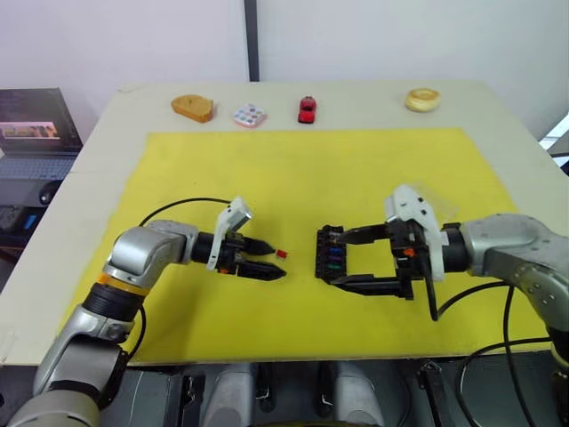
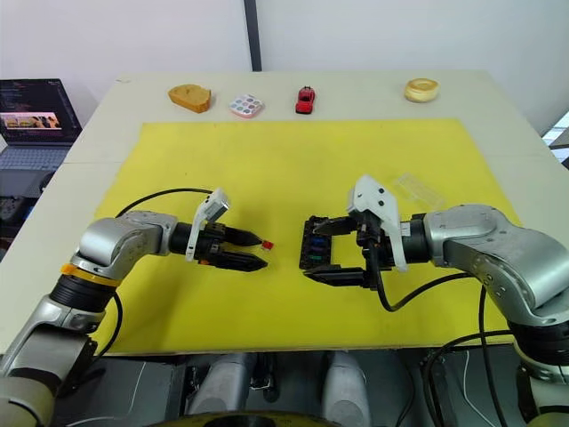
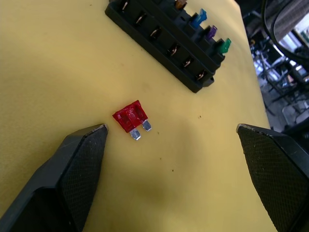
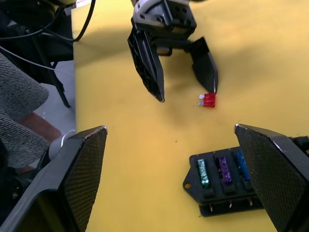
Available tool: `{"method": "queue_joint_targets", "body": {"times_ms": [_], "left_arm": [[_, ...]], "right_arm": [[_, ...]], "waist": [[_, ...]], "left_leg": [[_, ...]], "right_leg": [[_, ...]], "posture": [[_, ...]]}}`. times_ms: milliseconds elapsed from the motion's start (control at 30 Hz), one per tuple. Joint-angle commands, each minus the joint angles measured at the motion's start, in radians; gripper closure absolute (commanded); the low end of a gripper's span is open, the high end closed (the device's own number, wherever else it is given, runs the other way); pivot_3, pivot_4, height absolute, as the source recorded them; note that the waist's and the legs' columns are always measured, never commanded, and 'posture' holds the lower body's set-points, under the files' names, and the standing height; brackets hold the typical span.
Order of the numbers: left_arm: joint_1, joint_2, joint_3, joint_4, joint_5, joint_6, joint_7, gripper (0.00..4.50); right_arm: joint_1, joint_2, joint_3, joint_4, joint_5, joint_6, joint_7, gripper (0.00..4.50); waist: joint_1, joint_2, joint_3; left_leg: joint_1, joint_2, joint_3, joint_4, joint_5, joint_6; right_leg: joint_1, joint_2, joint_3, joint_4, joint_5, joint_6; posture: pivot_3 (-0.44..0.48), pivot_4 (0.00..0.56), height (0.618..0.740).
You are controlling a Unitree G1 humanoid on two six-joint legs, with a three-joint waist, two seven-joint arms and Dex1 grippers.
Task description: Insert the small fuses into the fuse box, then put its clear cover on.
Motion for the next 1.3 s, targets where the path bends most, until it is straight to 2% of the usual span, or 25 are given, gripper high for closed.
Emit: {"method": "queue_joint_targets", "body": {"times_ms": [33,300,667,733,800,967,1000,1133,1300], "left_arm": [[0.015,-0.035,-0.047,-0.008,-0.002,0.040,-0.004,0.02],[0.013,-0.099,-0.060,-0.003,0.017,0.039,0.013,0.02],[0.001,-0.181,-0.011,0.089,-0.002,0.146,0.056,0.02],[0.006,-0.185,-0.009,0.142,0.017,0.142,0.062,0.56],[0.010,-0.190,0.004,0.210,0.034,0.132,0.073,1.37],[0.011,-0.211,0.026,0.310,0.084,0.080,0.130,4.08],[0.011,-0.216,0.033,0.316,0.087,0.082,0.142,4.45],[0.016,-0.224,0.060,0.308,0.068,0.098,0.156,4.45],[0.047,-0.213,0.151,0.221,-0.003,0.122,0.154,4.45]], "right_arm": [[-0.003,-0.001,-0.033,-0.002,-0.005,-0.026,-0.017,0.00],[-0.001,0.003,-0.033,0.011,-0.010,-0.038,-0.035,0.00],[0.009,0.005,-0.047,0.016,-0.016,-0.044,-0.057,0.00],[0.008,0.005,-0.049,0.021,-0.021,-0.048,-0.058,0.00],[0.009,0.004,-0.052,0.026,-0.024,-0.051,-0.060,0.00],[0.011,-0.001,-0.058,0.038,-0.032,-0.056,-0.064,0.00],[0.011,-0.002,-0.060,0.039,-0.031,-0.055,-0.065,0.00],[0.011,-0.005,-0.059,0.042,-0.032,-0.054,-0.065,0.00],[-0.015,0.013,-0.083,0.068,-0.005,-0.025,-0.095,0.00]], "waist": [[0.001,0.000,0.000],[0.021,0.000,0.000],[0.029,0.001,-0.001],[0.030,0.001,-0.002],[0.028,0.001,-0.002],[0.026,0.002,-0.003],[0.027,0.003,-0.004],[0.027,0.008,-0.012],[0.021,0.008,-0.012]], "left_leg": [[0.000,0.000,0.000,0.000,0.000,0.000],[0.000,0.000,-0.001,0.000,0.000,0.001],[0.000,-0.002,-0.002,0.000,-0.001,0.002],[0.000,-0.003,-0.002,0.001,-0.001,0.002],[0.001,-0.003,-0.002,0.001,-0.001,0.002],[0.001,-0.002,-0.002,0.000,-0.002,0.003],[0.002,-0.002,-0.002,0.000,-0.002,0.003],[0.003,-0.002,-0.002,0.000,-0.002,0.003],[0.003,-0.002,-0.002,0.000,-0.002,0.003]], "right_leg": [[0.000,0.000,0.000,-0.001,0.000,0.000],[0.000,0.000,0.000,-0.004,0.000,0.000],[0.004,-0.001,-0.002,-0.010,0.003,-0.001],[0.004,-0.001,-0.002,-0.010,0.003,0.000],[0.004,-0.001,-0.002,-0.010,0.003,0.000],[0.004,-0.001,-0.002,-0.010,0.003,0.000],[0.005,-0.001,-0.002,-0.010,0.003,0.000],[0.006,-0.001,-0.002,-0.010,0.003,0.000],[0.005,-0.001,-0.001,-0.010,0.003,0.000]], "posture": [[0.000,0.150,0.740],[0.000,0.150,0.740],[0.000,0.150,0.740],[0.000,0.150,0.740],[0.000,0.150,0.740],[0.000,0.150,0.740],[0.000,0.150,0.740],[0.000,0.150,0.740],[0.000,0.150,0.740]]}}
